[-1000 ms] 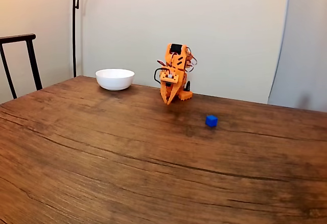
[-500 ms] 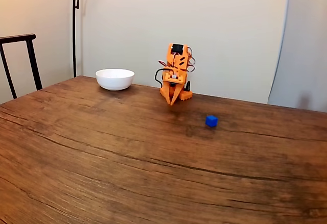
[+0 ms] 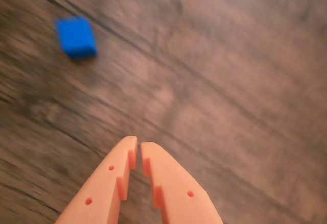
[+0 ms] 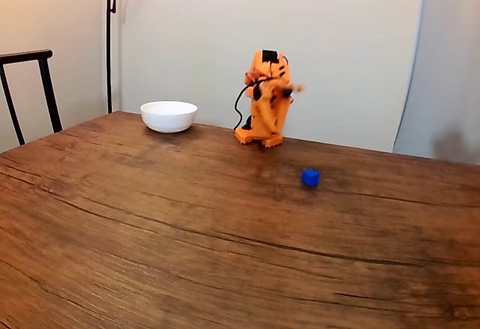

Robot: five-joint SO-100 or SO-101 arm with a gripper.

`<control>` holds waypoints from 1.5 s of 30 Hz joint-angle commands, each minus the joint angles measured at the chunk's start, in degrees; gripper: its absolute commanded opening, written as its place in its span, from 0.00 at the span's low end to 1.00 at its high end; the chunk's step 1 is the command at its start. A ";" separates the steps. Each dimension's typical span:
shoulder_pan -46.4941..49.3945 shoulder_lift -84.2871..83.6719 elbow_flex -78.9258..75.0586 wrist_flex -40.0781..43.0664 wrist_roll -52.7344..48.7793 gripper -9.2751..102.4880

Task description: Grasp the cube and drop it in the bowl

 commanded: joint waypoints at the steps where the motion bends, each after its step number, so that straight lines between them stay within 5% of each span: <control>1: -4.48 -0.09 -6.68 -0.88 -0.18 0.08; 11: -12.48 -0.97 -13.27 -6.33 0.70 0.08; 28: -12.04 -1.49 -13.45 -8.53 2.72 0.08; 45: -9.40 -27.51 -24.26 -11.34 2.72 0.08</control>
